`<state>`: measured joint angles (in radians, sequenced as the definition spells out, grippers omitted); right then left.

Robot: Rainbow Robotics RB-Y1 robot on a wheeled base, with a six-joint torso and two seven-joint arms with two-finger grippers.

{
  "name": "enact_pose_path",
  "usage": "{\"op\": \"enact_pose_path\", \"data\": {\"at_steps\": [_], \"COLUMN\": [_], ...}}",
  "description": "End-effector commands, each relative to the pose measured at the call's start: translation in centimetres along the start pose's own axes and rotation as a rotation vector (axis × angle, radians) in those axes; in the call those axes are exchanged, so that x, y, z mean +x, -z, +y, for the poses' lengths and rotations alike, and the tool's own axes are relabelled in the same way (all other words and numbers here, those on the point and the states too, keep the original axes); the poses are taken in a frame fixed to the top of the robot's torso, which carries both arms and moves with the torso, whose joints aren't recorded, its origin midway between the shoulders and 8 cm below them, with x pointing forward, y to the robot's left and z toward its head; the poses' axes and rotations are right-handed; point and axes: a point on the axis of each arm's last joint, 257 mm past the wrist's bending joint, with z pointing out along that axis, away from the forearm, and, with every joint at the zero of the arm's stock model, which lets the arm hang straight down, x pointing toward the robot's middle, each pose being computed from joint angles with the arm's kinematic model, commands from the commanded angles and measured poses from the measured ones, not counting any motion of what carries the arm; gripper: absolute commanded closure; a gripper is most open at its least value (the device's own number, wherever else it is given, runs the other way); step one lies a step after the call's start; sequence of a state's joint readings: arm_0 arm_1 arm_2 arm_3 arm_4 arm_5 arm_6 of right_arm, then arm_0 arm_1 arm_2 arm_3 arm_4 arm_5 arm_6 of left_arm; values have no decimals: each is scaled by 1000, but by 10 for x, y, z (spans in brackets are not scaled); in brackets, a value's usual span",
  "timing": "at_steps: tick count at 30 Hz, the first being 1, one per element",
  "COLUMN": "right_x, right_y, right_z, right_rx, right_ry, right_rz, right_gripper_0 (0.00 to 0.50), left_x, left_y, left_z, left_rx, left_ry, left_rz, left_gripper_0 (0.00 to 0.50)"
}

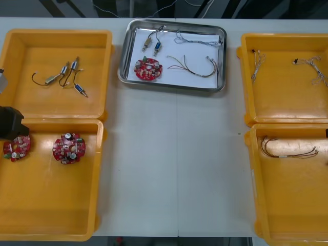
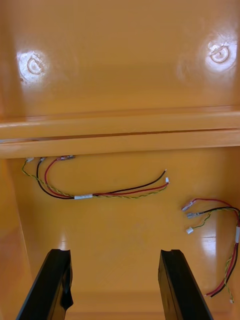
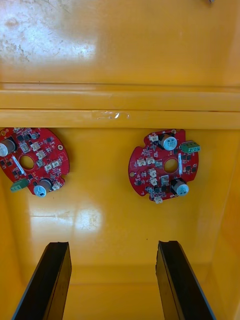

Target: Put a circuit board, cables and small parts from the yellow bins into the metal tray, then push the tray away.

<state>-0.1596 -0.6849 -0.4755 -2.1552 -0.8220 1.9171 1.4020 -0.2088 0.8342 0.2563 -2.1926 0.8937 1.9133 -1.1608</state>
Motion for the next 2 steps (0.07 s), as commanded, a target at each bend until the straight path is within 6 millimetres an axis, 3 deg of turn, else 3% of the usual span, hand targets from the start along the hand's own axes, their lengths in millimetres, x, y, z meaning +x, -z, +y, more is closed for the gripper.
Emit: {"op": "enact_pose_path", "data": {"at_steps": [1,2], "right_x": [-1,-1], "right_y": [9,9], "right_z": [-13,-13], "right_rx": [39,39], "right_ry": [-11,-11], "right_rz": [0,0], "right_gripper_0": [0,0], "left_x": [-4,-4], "left_y": [14,14], "left_z": [16,16], "left_rx": [-49,-49], "left_ry": [-82,-82], "left_rz": [-26,-26], "left_gripper_0": [0,0]}}
